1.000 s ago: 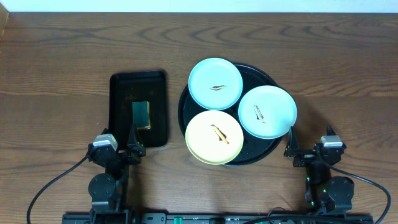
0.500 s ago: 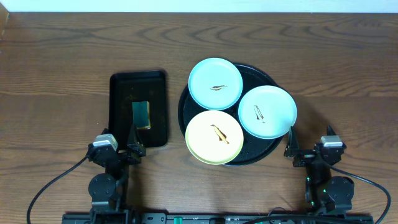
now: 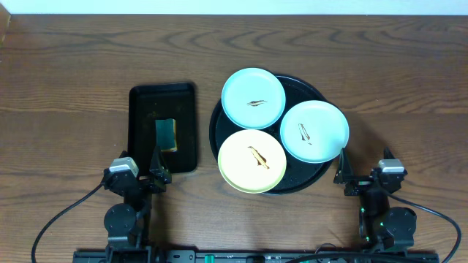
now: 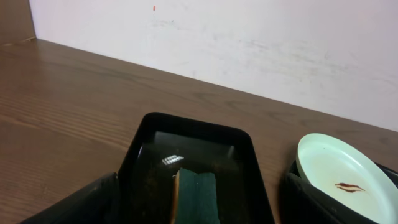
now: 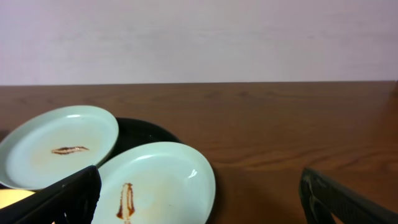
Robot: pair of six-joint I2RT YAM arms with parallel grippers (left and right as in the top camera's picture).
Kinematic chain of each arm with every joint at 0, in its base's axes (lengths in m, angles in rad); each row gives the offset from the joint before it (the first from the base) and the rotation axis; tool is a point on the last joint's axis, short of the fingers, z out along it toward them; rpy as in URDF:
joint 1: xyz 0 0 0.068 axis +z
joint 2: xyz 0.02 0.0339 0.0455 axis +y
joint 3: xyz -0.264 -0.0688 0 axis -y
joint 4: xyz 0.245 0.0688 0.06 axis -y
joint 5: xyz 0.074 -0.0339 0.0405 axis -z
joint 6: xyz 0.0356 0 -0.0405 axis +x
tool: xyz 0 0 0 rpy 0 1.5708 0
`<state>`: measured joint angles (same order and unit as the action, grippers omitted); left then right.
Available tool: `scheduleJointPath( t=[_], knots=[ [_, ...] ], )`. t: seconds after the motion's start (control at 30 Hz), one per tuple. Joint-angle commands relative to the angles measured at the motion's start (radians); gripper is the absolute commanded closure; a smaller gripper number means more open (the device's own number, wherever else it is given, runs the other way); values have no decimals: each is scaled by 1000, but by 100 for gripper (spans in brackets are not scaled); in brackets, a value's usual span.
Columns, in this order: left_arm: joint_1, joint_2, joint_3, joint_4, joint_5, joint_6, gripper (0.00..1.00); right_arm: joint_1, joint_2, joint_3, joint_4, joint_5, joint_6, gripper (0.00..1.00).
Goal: Clean dirty plates on tray and stack at the side
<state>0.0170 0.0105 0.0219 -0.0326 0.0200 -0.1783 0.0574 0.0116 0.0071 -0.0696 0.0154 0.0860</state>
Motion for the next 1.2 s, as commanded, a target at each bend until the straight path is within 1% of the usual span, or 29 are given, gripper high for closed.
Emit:
scheduleJointPath(
  t=[0.0, 0.1, 0.2, 0.33, 0.43, 0.57, 0.7, 0.73, 0.8, 0.9, 1.03, 1.1, 1.17],
  knots=[
    [-1, -6, -18, -38, -3, 19, 18, 8, -5, -2, -2, 1, 98, 1],
    [-1, -6, -13, -34, -2, -34, 18, 8, -1, 11, -27, 4, 113, 1],
    [-1, 7, 12, -71, -2, -80, 18, 8, 25, 55, -96, 5, 127, 1],
    [-1, 82, 95, -158, -2, -82, 18, 8, 120, 148, -200, 3, 127, 1],
    [-1, 198, 187, -215, -4, -82, 18, 8, 228, 235, -262, 3, 127, 1],
    [-1, 400, 328, -288, -1, -81, 18, 8, 399, 370, -320, 3, 127, 1],
    [-1, 617, 528, -420, -1, -80, 18, 8, 571, 510, -382, -29, 126, 1],
    [-1, 684, 600, -468, -1, -73, 18, 8, 627, 558, -412, -44, 125, 1],
    [-1, 763, 690, -532, 0, -59, 18, 8, 695, 618, -451, -59, 122, 1],
    [-1, 903, 852, -681, -1, -28, 18, 6, 825, 748, -566, -104, 104, 1],
    [-1, 1043, 1017, -869, -10, 2, 18, 5, 977, 919, -741, -104, 100, 1],
    [-1, 1077, 1050, -898, -8, 1, 18, 5, 1039, 981, -803, -91, 40, 1],
    [-1, 1090, 1052, -898, -8, 1, 18, 5, 1074, 1008, -813, -80, 29, 1]
  ],
)
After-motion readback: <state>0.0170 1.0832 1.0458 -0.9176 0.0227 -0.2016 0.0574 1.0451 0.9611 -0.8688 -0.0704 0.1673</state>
